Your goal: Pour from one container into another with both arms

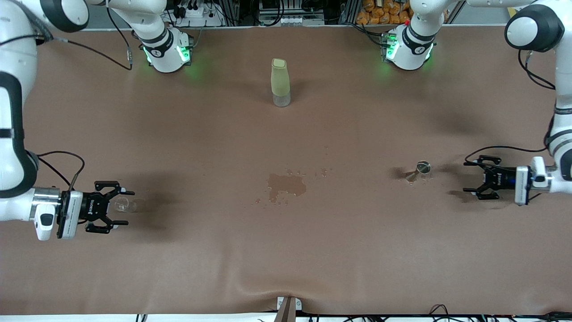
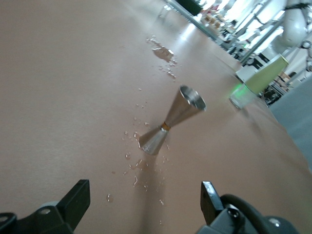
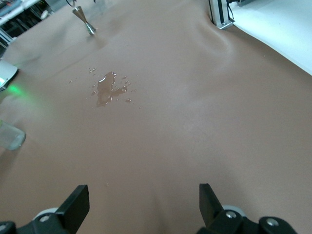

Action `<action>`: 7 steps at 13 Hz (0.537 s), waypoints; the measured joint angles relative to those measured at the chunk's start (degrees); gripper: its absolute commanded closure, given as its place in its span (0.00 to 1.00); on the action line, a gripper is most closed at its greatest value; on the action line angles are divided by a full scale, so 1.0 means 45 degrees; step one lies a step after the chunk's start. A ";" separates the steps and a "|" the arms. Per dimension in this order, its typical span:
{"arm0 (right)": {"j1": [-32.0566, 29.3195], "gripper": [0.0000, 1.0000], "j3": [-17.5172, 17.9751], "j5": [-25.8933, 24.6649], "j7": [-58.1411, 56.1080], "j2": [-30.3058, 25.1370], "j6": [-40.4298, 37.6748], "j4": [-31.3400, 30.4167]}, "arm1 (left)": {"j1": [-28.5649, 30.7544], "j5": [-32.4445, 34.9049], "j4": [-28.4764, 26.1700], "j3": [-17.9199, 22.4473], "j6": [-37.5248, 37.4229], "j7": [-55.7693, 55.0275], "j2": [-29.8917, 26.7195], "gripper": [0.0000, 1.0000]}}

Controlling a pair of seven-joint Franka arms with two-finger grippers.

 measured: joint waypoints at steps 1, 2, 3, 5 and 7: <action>0.0201 0.00 -0.0003 -0.0401 0.0848 -0.0506 -0.0036 -0.0016 | -0.0206 0.0260 0.0240 -0.0008 0.0001 -0.1267 -0.0190 0.00; 0.0380 0.00 0.0001 -0.0758 0.1630 -0.1020 -0.0106 -0.0094 | -0.0428 0.0406 0.0443 -0.0025 0.0006 -0.2428 -0.0355 0.00; 0.0563 0.00 -0.0004 -0.1055 0.2321 -0.1568 -0.0139 -0.0297 | -0.0672 0.0442 0.0609 -0.0049 0.0056 -0.3447 -0.0556 0.00; 0.0854 0.00 -0.0009 -0.1732 0.3407 -0.2766 -0.0131 -0.1089 | -0.1278 0.0484 0.0952 -0.0076 0.0367 -0.5305 -0.1247 0.00; 0.1207 0.00 -0.0553 -0.2221 0.3802 -0.3841 -0.0145 -0.1922 | -0.2082 0.1419 0.1233 -0.0087 0.0446 -0.7770 -0.2623 0.00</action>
